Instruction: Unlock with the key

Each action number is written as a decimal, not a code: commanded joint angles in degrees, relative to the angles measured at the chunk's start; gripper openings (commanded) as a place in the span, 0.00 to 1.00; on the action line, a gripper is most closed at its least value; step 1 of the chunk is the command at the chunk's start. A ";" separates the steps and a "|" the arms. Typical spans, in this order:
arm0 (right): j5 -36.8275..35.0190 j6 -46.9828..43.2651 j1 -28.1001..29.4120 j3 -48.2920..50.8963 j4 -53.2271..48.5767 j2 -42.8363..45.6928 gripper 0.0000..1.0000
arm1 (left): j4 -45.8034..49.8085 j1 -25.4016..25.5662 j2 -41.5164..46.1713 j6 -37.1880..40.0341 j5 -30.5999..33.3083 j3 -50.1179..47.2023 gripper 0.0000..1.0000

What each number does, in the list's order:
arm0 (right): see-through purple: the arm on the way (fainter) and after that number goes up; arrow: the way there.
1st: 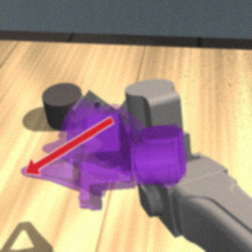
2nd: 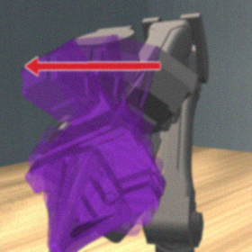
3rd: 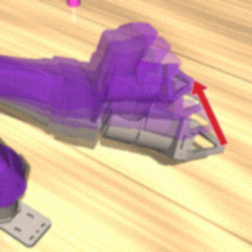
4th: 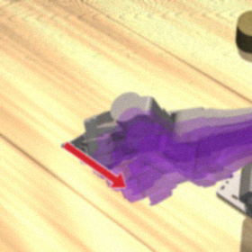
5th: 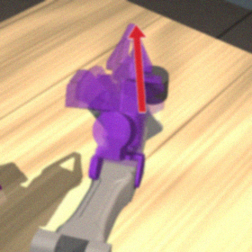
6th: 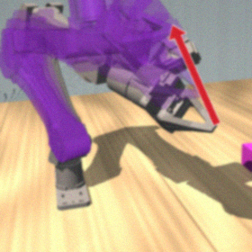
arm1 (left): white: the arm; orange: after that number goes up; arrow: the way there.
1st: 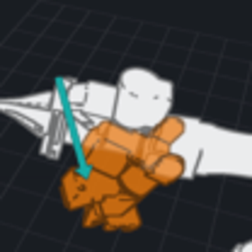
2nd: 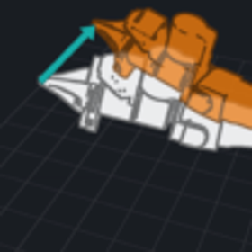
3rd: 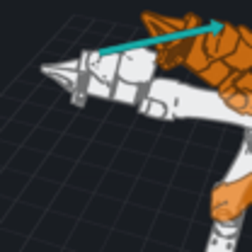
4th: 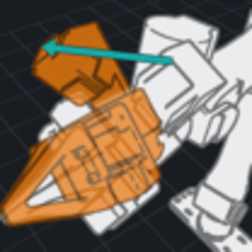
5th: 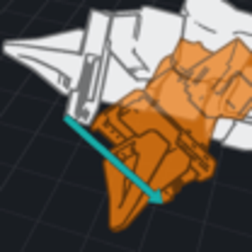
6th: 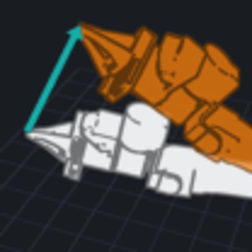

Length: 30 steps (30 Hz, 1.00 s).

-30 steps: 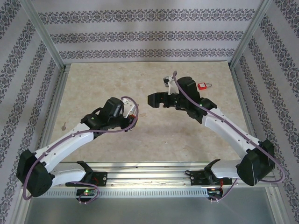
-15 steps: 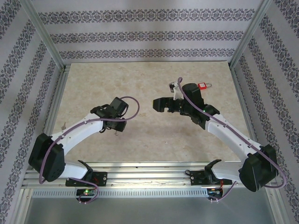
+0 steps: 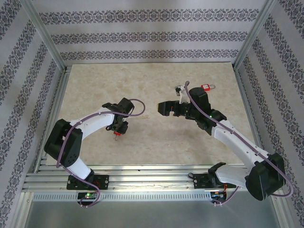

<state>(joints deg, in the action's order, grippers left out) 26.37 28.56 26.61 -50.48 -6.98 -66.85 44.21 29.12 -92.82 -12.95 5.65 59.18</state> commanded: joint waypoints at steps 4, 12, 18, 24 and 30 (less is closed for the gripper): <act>1.31 0.31 -1.43 0.99 -0.10 3.00 0.98 | 1.01 -0.48 -2.07 -0.85 -0.19 2.02 0.00; 2.25 0.54 -3.79 2.18 -1.14 5.41 0.98 | -1.19 0.37 -3.48 -1.55 -3.71 1.81 0.00; 2.98 0.58 -4.98 2.50 -1.19 5.85 0.98 | -3.14 1.23 -4.83 -2.47 -6.03 1.27 0.00; 3.25 0.67 -5.43 3.00 -0.94 5.78 0.98 | -4.19 1.46 -5.34 -2.91 -7.31 1.36 0.00; 3.25 0.80 -5.85 2.93 -1.74 5.83 0.98 | -4.58 1.46 -6.06 -2.86 -8.40 1.40 0.00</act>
<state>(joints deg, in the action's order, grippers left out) 28.77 28.77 21.47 -48.23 -8.36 -62.02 40.45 30.04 -97.91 -14.85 -1.67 60.20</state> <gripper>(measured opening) 0.978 0.334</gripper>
